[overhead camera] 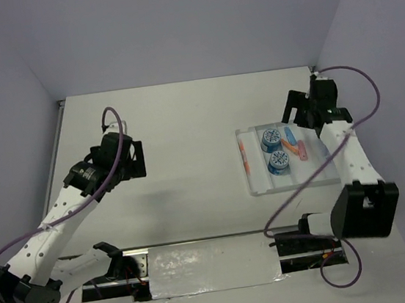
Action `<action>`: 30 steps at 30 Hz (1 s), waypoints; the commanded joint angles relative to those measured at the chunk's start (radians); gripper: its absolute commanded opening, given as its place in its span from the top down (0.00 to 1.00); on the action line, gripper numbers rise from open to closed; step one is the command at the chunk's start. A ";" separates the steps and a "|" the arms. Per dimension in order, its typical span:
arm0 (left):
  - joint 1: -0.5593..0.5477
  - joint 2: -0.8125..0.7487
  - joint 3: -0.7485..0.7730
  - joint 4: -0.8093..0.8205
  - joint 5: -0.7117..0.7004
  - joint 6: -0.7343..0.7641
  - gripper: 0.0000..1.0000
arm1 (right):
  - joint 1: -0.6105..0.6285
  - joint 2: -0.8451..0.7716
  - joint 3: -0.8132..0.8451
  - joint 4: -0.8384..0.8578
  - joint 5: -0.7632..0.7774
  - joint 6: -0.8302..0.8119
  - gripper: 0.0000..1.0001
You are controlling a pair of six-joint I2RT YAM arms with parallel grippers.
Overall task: Sort the stationery into containers
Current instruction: Reset both arms
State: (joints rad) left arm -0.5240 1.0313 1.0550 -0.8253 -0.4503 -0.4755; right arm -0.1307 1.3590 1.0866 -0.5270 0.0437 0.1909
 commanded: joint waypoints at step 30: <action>0.162 -0.568 0.238 -0.244 -0.225 -0.066 0.01 | 0.292 -1.130 0.296 -0.633 0.090 -0.059 0.00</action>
State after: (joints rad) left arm -0.3653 0.4965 1.2976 -1.0657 -0.7002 -0.5529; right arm 0.1459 0.2356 1.3792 -1.0992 0.0780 0.1253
